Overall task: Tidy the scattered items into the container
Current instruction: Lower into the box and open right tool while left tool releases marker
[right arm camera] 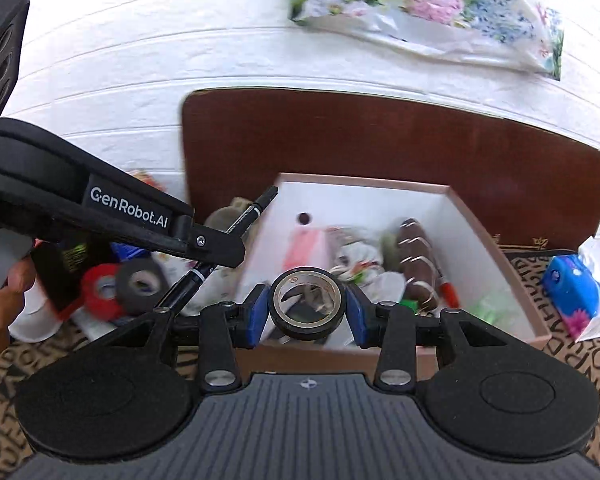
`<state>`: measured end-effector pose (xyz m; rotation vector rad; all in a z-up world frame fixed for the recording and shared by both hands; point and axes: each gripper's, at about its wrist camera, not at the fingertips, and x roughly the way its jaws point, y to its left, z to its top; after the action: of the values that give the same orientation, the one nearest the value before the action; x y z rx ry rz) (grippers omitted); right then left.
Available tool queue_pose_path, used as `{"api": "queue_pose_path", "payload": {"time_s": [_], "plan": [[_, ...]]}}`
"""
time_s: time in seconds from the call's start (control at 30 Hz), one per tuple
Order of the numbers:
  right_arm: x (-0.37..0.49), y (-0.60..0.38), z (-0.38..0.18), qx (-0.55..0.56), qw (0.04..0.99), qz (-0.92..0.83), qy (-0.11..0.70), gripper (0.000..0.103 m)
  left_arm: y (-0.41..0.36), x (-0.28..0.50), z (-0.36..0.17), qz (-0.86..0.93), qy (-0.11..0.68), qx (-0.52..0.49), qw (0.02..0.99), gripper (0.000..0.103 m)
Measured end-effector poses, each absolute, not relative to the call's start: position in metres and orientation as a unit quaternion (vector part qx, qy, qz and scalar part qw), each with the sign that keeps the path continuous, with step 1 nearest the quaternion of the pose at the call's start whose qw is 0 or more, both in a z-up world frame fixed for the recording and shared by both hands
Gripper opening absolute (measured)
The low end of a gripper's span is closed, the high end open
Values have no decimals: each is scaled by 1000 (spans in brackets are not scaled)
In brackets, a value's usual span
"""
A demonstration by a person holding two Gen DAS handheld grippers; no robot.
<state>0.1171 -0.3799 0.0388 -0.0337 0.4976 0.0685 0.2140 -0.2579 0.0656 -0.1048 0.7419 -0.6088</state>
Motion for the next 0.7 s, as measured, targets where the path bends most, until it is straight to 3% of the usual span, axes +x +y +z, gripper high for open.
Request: {"api": "queue_pose_path", "payload": {"time_s": [0.4, 0.43, 0.47, 0.5, 0.53, 0.57, 0.6, 0.63, 0.7], "plan": [[173, -402, 3, -22, 960, -2, 281, 47, -295, 263, 25, -282, 396, -32, 874, 7], [176, -403, 1, -21, 959, -2, 283, 47, -296, 265, 23, -280, 396, -31, 874, 14], [178, -404, -1, -20, 958, -1, 286, 47, -296, 265, 22, -279, 394, -32, 875, 31], [180, -405, -3, -20, 957, 0, 288, 47, -295, 265, 22, -276, 388, -32, 879, 38], [181, -405, -5, -20, 957, -1, 289, 49, -294, 263, 23, -273, 379, -31, 884, 64], [182, -405, -5, -22, 957, -2, 288, 55, -293, 259, 25, -279, 365, -33, 888, 78], [180, -404, -5, -25, 958, -5, 285, 76, -291, 255, 28, -284, 354, -33, 890, 87], [178, -404, -4, -28, 960, -10, 279, 89, -291, 250, 31, -290, 343, -32, 893, 95], [173, -403, -1, -41, 963, -18, 267, 90, -292, 240, 37, -293, 327, -15, 898, 103]]}}
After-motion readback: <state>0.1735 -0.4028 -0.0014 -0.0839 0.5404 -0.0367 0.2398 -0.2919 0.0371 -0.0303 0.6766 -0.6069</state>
